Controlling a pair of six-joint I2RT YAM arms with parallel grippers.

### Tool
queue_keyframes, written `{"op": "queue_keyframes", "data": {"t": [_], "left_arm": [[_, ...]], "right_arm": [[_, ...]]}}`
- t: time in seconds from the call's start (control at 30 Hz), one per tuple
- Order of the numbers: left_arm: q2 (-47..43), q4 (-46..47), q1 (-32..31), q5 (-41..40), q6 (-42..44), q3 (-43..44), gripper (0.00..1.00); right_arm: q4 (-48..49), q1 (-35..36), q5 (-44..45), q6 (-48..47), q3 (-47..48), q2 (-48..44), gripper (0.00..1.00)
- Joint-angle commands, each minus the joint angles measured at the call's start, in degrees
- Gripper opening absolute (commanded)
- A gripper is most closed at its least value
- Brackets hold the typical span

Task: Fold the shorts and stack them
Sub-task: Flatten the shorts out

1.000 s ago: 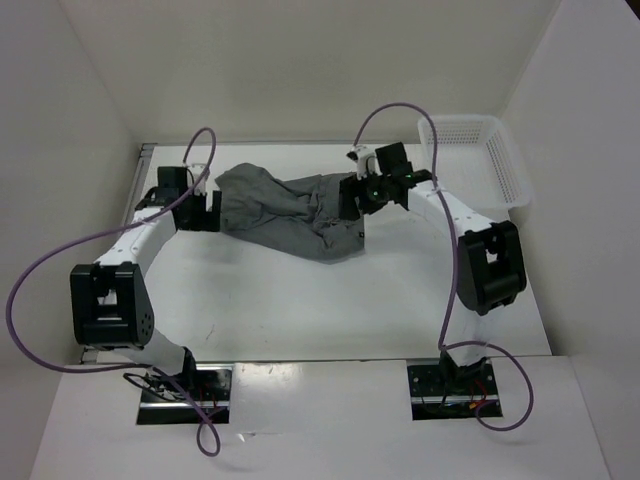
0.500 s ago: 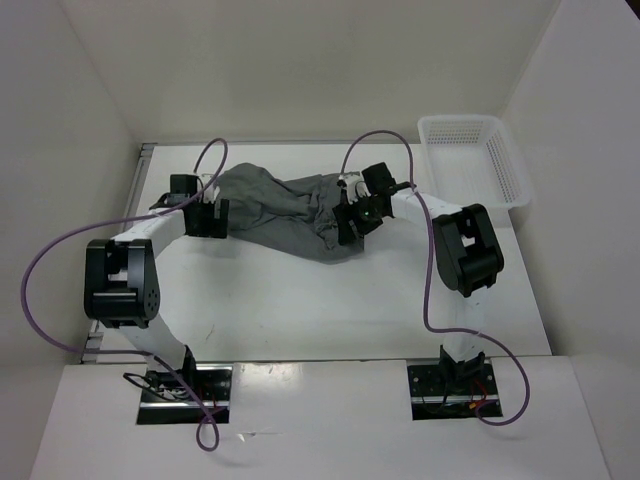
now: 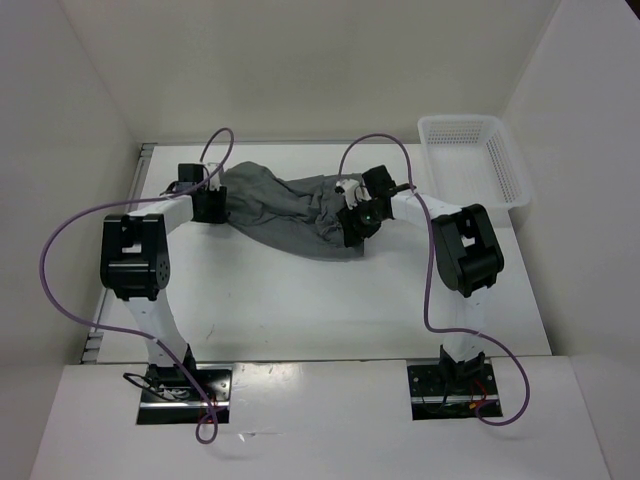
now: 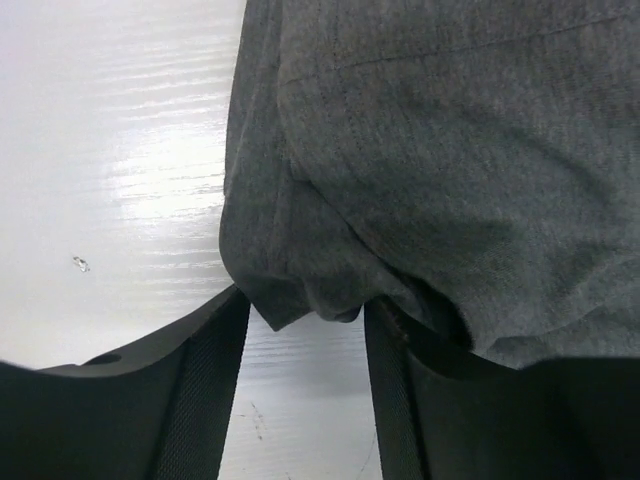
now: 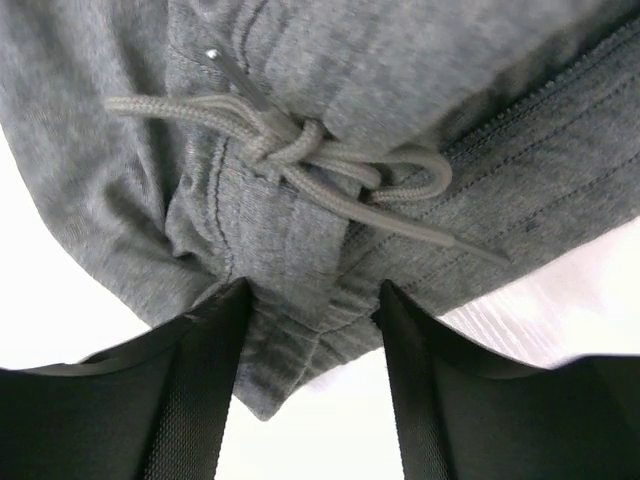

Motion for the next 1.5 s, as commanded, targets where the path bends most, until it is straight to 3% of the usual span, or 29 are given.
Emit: {"op": "queue_keyframes", "data": {"t": [0.0,0.07,0.17,0.2,0.27,0.3,0.47,0.7,0.77,0.93,1.07,1.23,1.27,1.33,1.4,1.43,1.47], "left_arm": [[1.1,2.4,0.4,0.5,0.3,2.4,0.56],[1.6,1.5,0.4,0.5,0.3,3.1,0.48],[2.9,1.5,0.4,1.0,0.3,4.8,0.36],[2.9,1.5,0.4,1.0,0.3,4.8,0.23],[2.9,1.5,0.4,1.0,0.3,4.8,0.09],[2.9,1.5,0.4,1.0,0.3,4.8,0.0],[-1.8,-3.5,1.0,2.9,0.3,6.0,0.0],[-14.3,-20.0,6.0,5.9,0.3,24.7,0.0],[-17.6,-21.9,6.0,5.9,0.3,25.3,0.0],[-31.6,-27.5,5.4,6.5,0.3,17.1,0.0],[-44.3,-31.4,3.7,5.2,0.3,1.5,0.0],[-53.2,-39.0,2.3,4.6,0.3,-8.7,0.0],[-54.5,-42.9,0.6,5.8,0.3,-12.1,0.0],[-58.3,-48.8,-0.9,7.3,0.3,-14.4,0.13],[-62.0,-53.4,-2.2,11.2,0.3,-15.0,0.32],[-63.0,-57.1,-2.9,12.3,0.3,-15.0,0.48],[-64.7,-57.9,-2.9,13.0,0.3,-15.6,0.53]], "right_arm": [[-3.1,0.3,1.6,-3.3,-1.2,-1.3,0.55],[-3.1,0.3,2.3,-4.0,-1.8,-1.9,0.51],[-3.6,0.3,2.3,-4.5,-1.8,-1.9,0.37],[-3.6,0.3,2.3,-4.5,-1.8,-1.9,0.26],[-3.6,0.3,2.9,-4.5,-1.8,-1.9,0.15],[-3.6,0.3,3.6,-4.5,-1.3,-2.5,0.03],[-5.7,0.3,4.1,-3.8,6.4,-4.5,0.0],[-9.2,-2.6,-1.4,3.2,35.4,-5.3,0.0],[-9.7,-4.0,-2.8,4.7,40.2,-5.3,0.0],[-12.3,-4.8,-2.8,1.3,34.6,-13.3,0.0],[-15.0,-4.8,-4.0,-5.2,20.0,-22.1,0.0],[-18.5,-4.8,-1.6,-14.0,1.9,-28.3,0.0],[-19.4,-4.8,-0.5,-15.8,-0.5,-29.1,0.02],[-23.8,-3.2,1.2,-23.2,-6.9,-31.5,0.1],[-27.4,-2.6,5.2,-30.9,-11.9,-33.0,0.32],[-31.8,-2.0,6.2,-33.6,-12.9,-33.6,0.42],[-33.7,-2.0,7.2,-35.4,-13.9,-34.3,0.62]]}}
